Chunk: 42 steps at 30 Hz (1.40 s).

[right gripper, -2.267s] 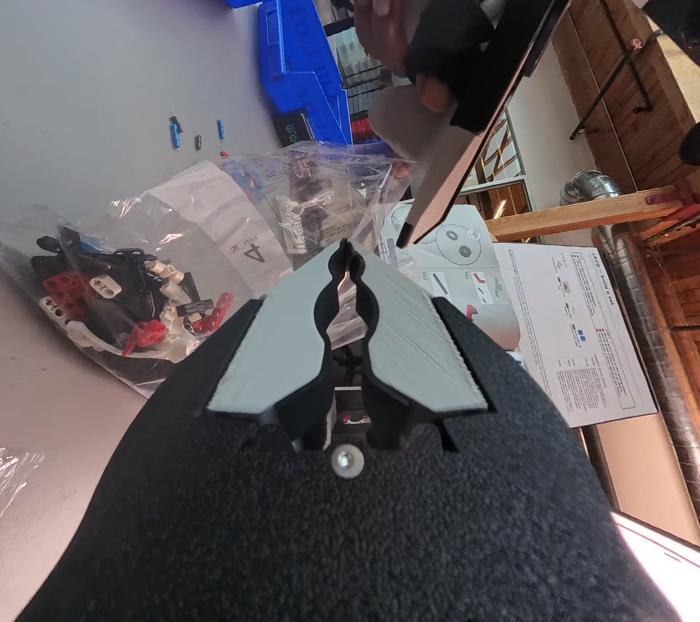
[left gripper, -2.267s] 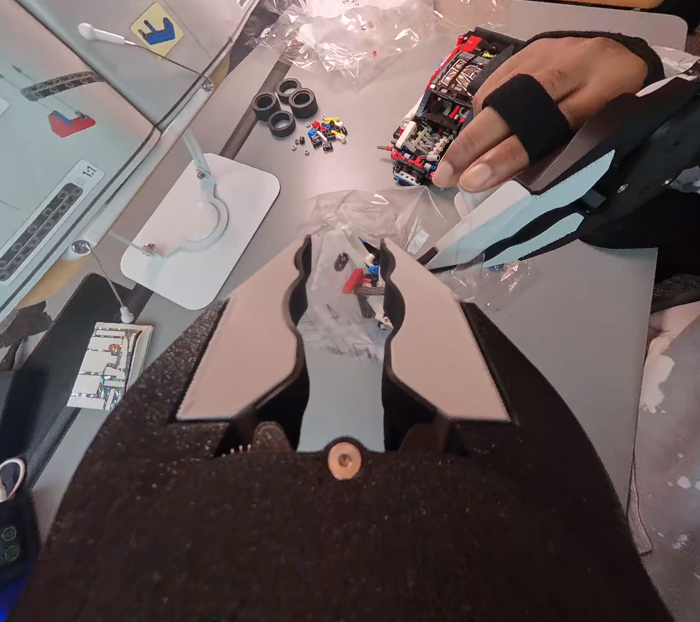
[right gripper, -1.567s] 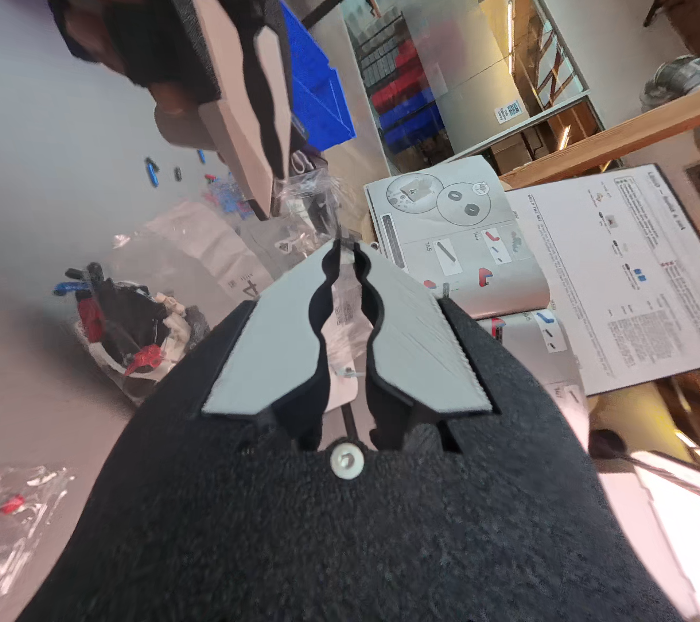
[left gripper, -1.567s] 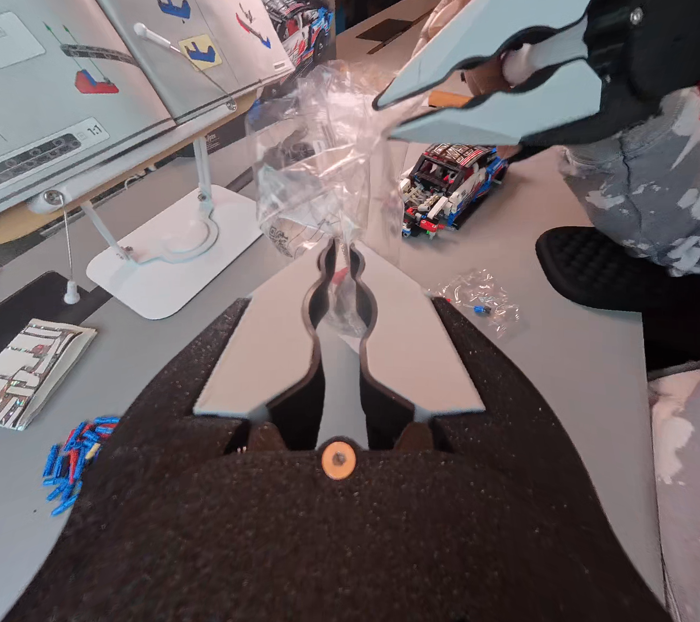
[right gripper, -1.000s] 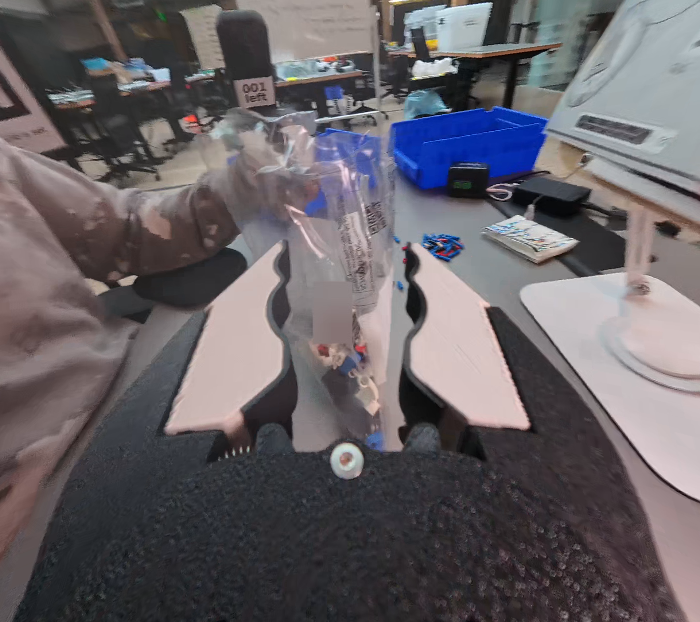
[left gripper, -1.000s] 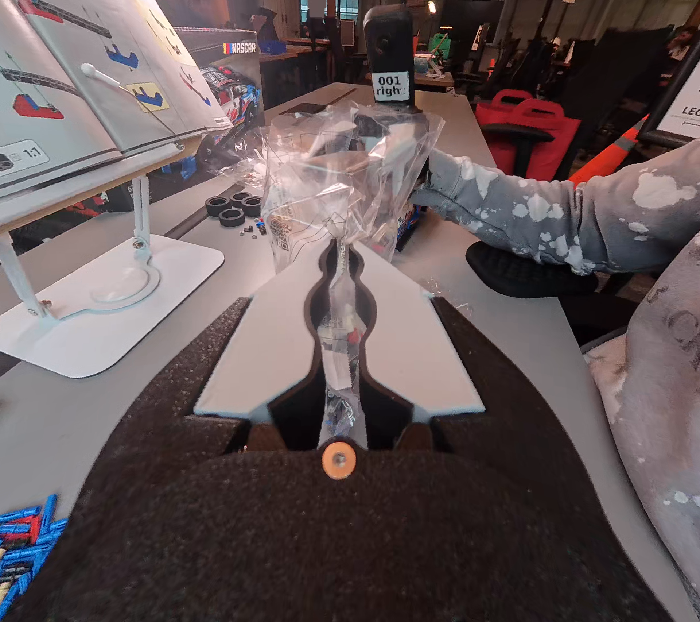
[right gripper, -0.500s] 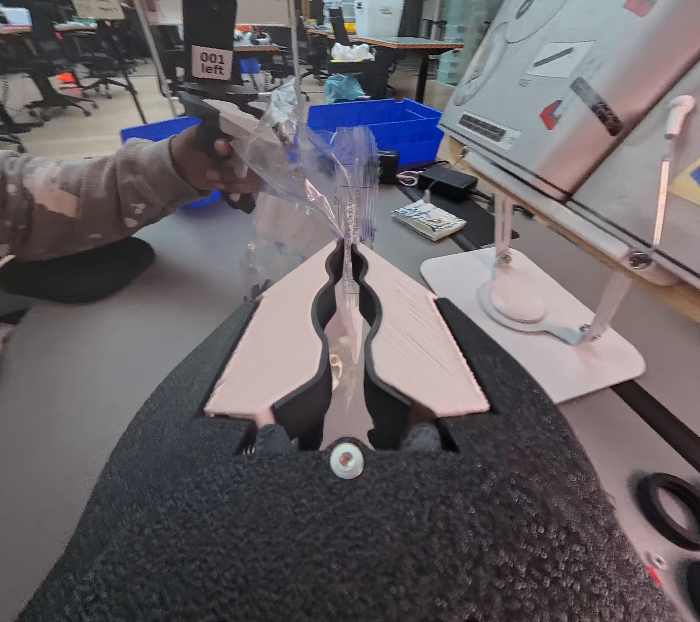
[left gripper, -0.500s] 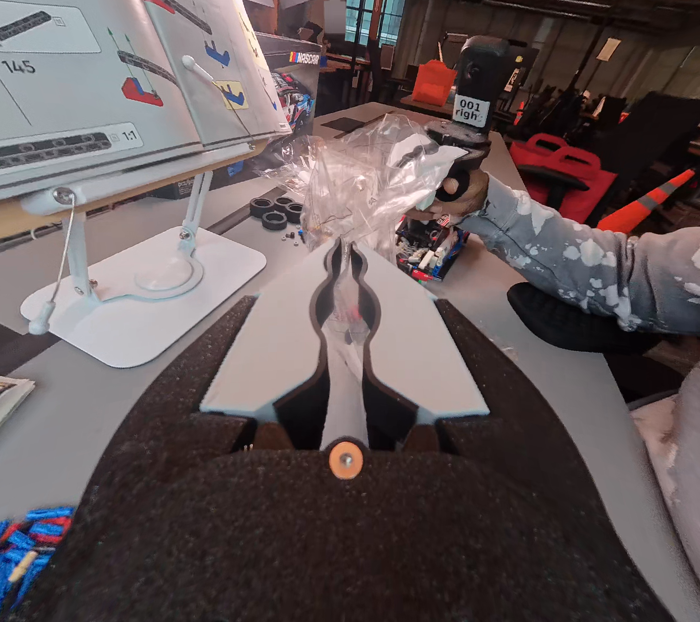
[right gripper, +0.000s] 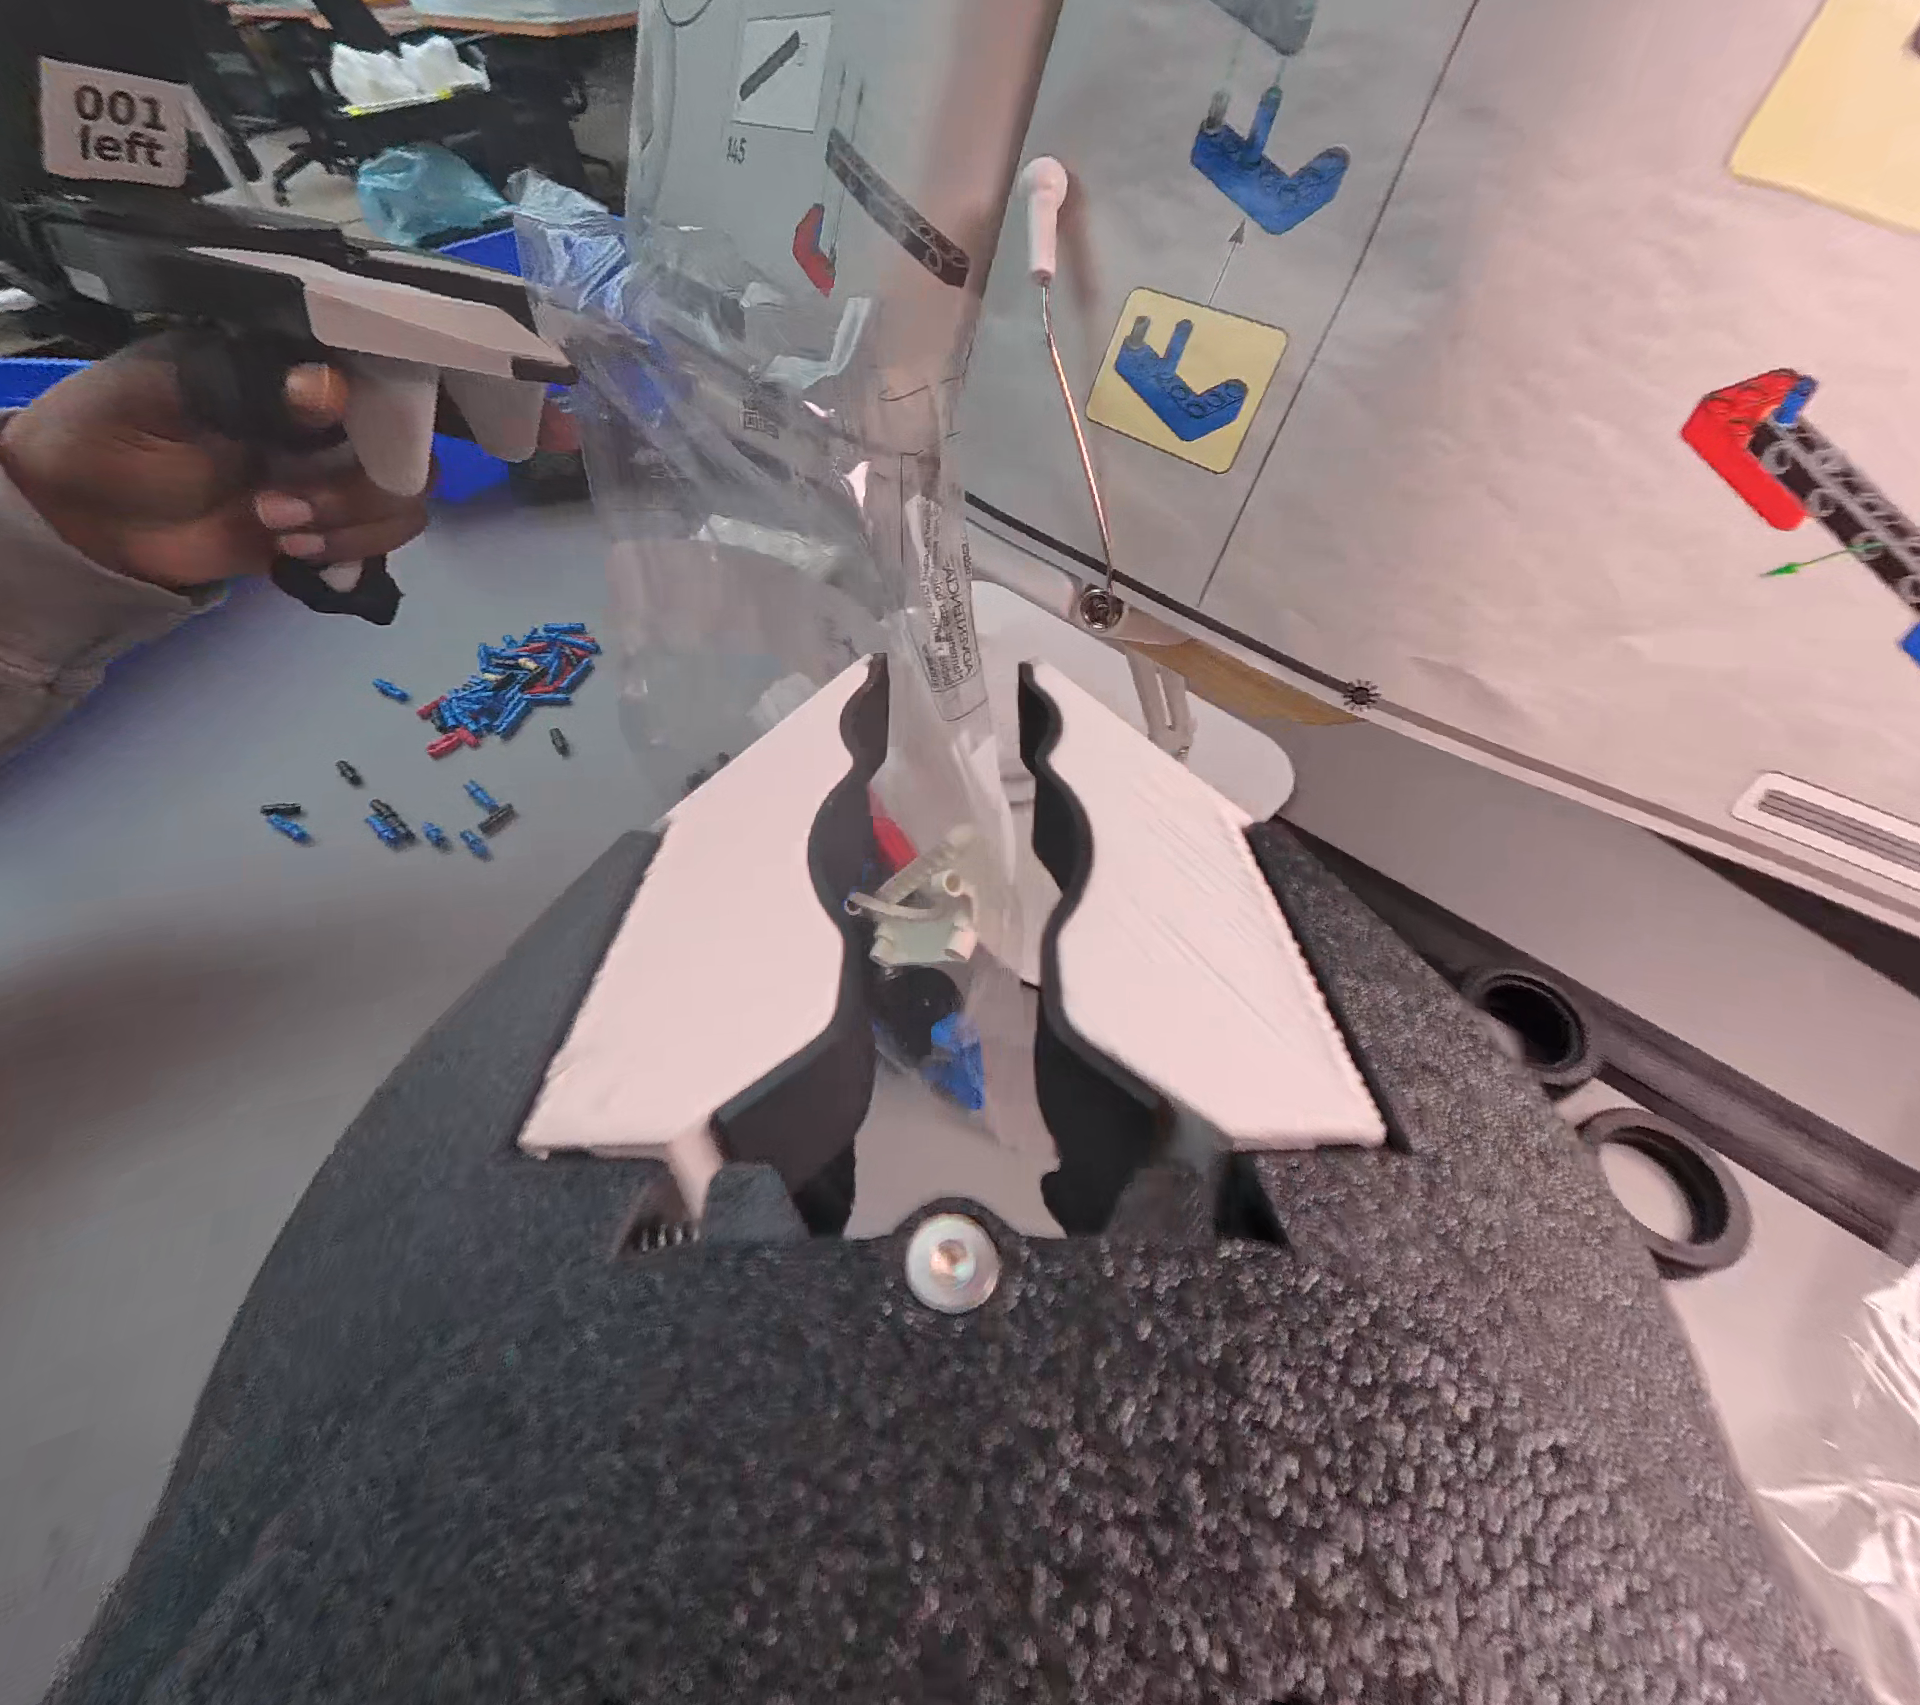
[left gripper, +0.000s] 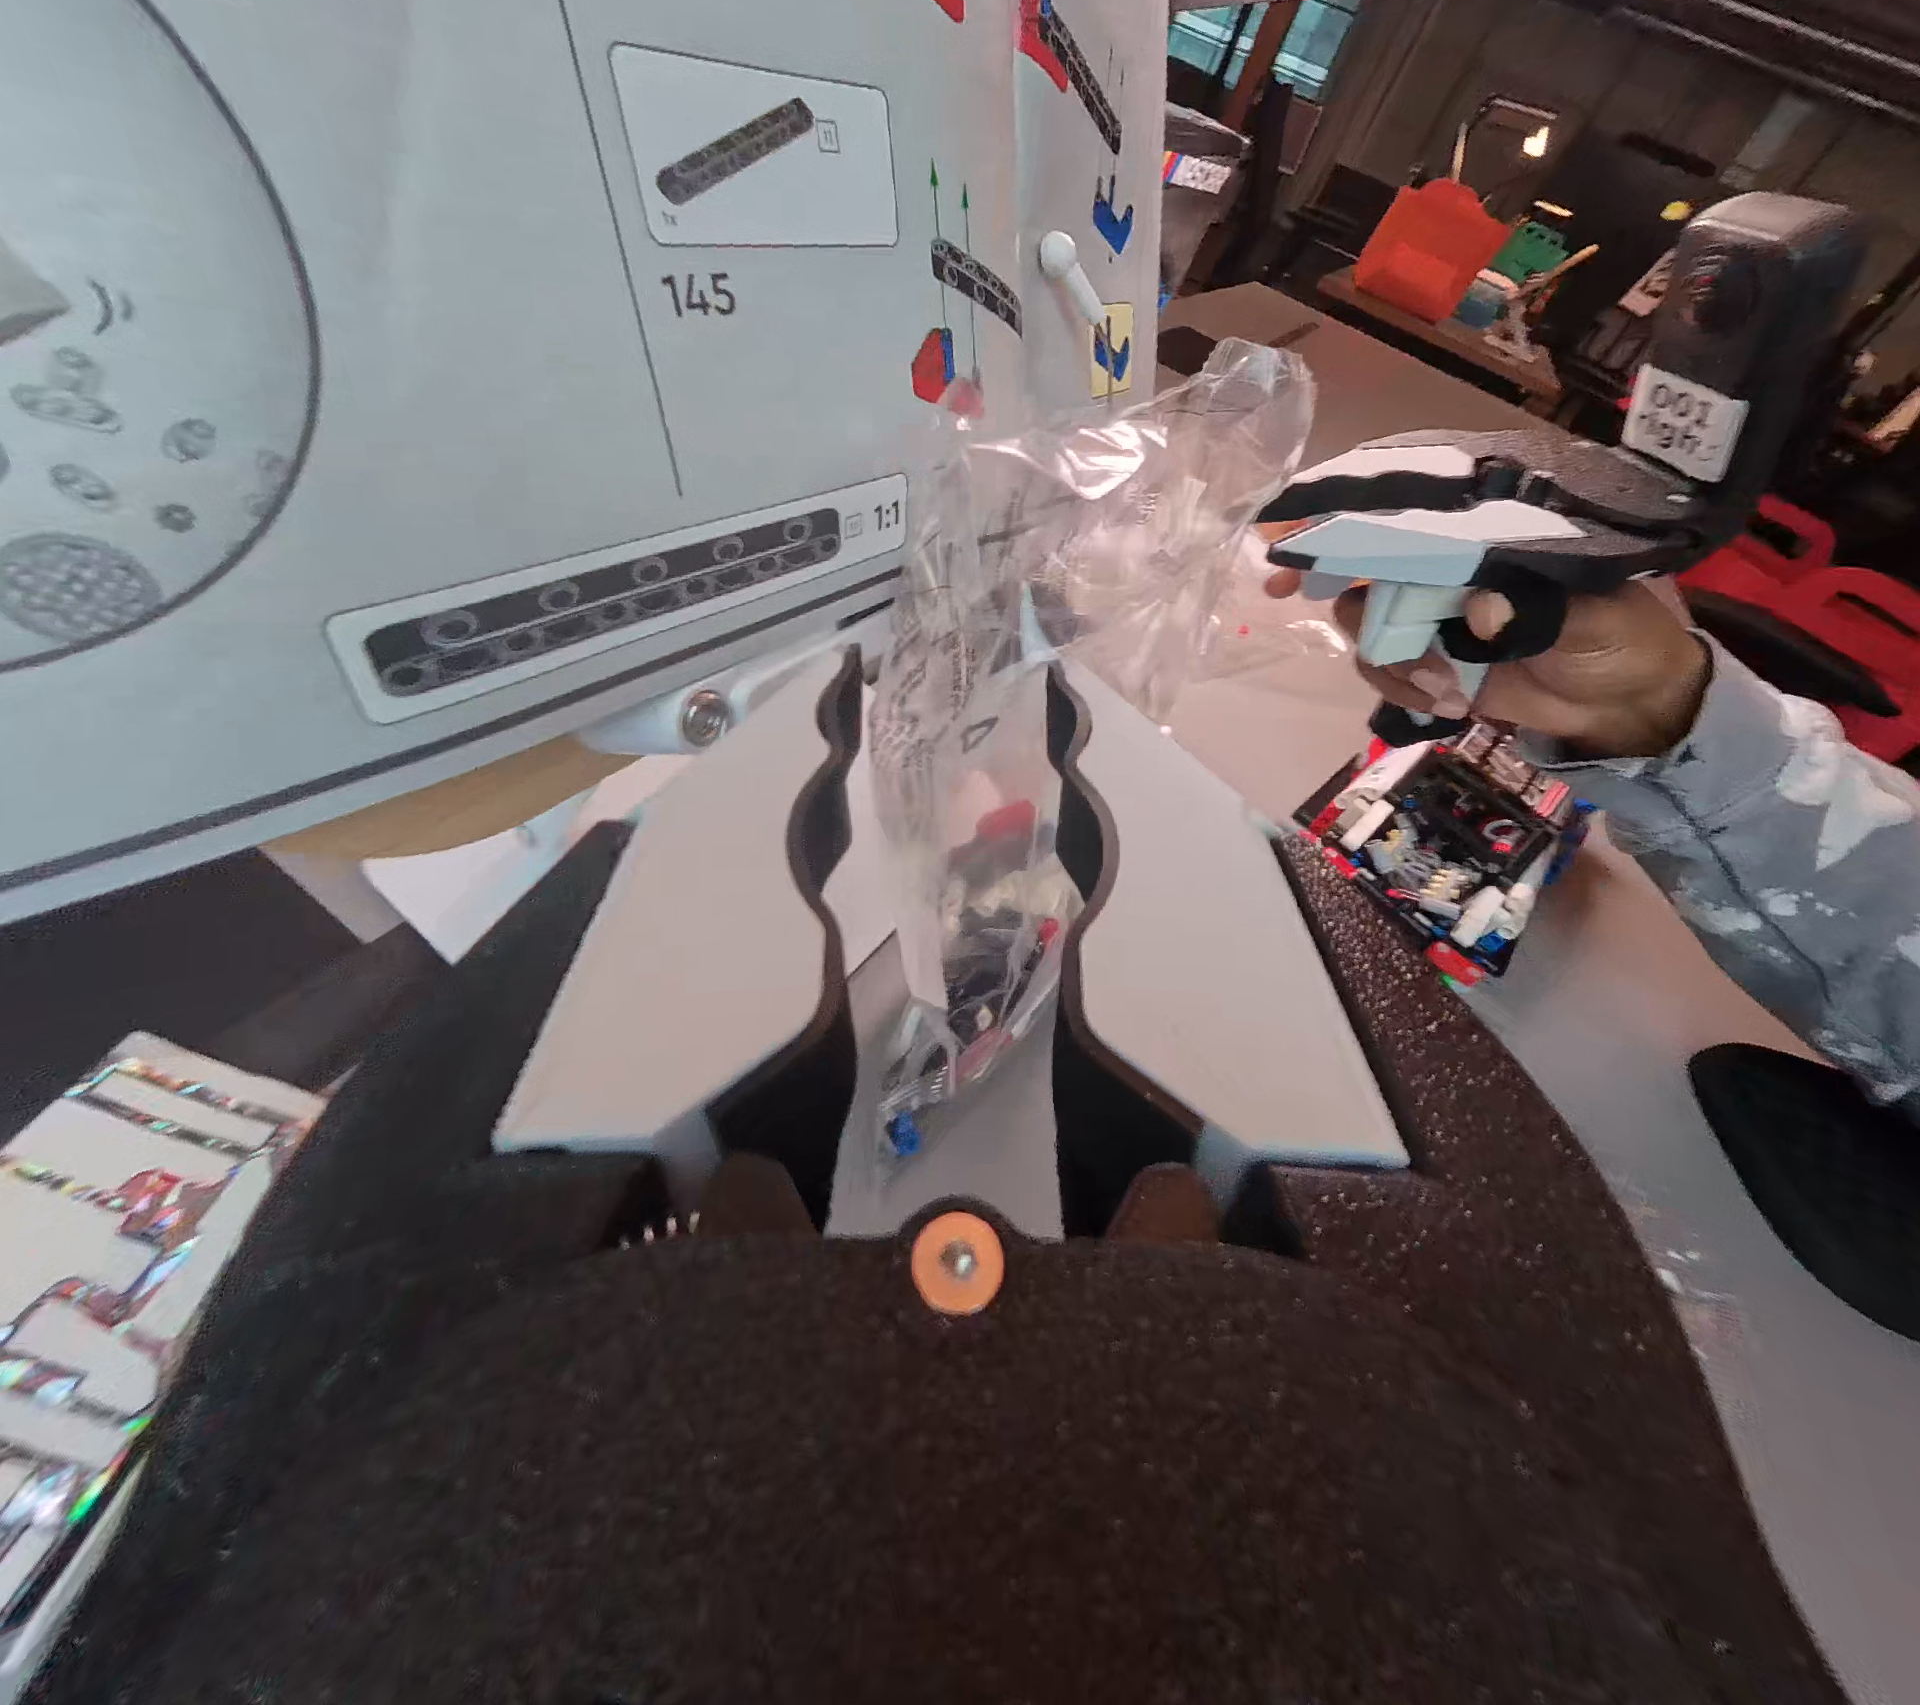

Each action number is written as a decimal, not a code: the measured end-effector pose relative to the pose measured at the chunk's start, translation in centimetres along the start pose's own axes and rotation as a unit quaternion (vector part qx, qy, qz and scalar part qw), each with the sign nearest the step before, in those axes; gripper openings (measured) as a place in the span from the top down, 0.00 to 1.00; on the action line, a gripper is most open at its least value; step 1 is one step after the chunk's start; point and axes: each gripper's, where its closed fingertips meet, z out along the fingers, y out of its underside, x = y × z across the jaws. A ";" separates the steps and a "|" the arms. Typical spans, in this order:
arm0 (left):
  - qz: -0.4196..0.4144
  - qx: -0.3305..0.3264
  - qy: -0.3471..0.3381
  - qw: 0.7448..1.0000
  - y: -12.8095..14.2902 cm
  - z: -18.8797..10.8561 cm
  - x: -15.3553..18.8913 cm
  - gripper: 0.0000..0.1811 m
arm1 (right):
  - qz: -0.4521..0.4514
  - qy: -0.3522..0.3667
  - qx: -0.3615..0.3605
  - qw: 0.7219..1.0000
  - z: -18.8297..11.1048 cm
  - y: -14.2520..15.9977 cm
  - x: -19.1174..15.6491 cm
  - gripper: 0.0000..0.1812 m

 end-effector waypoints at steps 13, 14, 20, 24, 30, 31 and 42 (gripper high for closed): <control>0.099 0.040 -0.076 0.991 3.0 -12.3 7.8 0.58 | -0.033 -0.029 0.000 0.999 -14.3 4.2 -9.4 0.83; 0.098 0.025 -0.070 0.992 4.9 -12.6 8.9 0.58 | -0.029 -0.040 -0.018 0.999 -15.1 5.6 -10.5 0.83; 0.081 -0.005 -0.004 0.997 13.5 -11.1 13.9 0.65 | -0.026 -0.082 -0.200 0.976 -16.8 16.6 -14.4 0.83; 0.098 -0.024 0.029 0.995 16.1 -8.6 15.5 0.66 | -0.020 -0.086 -0.295 0.951 -16.5 20.5 -14.2 0.79; 0.184 -0.030 0.037 0.982 17.4 -8.3 17.6 0.69 | -0.033 -0.132 -0.320 0.938 -16.9 22.2 -15.8 0.69; 0.192 -0.028 0.039 0.980 17.5 -8.4 17.8 0.69 | -0.046 -0.137 -0.317 0.937 -17.2 22.3 -16.0 0.68; 0.194 -0.049 0.055 0.978 18.3 -8.0 18.1 0.68 | -0.187 -0.125 -0.204 0.953 -13.9 20.5 -15.8 1.00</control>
